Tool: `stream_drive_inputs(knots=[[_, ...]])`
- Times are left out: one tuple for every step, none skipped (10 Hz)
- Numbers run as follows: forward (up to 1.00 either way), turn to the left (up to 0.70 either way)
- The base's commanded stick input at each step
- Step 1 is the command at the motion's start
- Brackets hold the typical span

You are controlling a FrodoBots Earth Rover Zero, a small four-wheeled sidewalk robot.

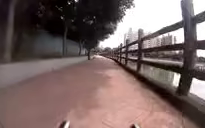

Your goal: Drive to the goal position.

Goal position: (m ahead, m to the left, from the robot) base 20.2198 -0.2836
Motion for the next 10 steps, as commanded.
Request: stream_drive_inputs(knots=[[1.0,0.0],[1.0,0.0],[1.0,0.0],[1.0,0.0],[1.0,0.0],[1.0,0.0],[1.0,0.0],[1.0,0.0],[1.0,0.0],[1.0,0.0]])
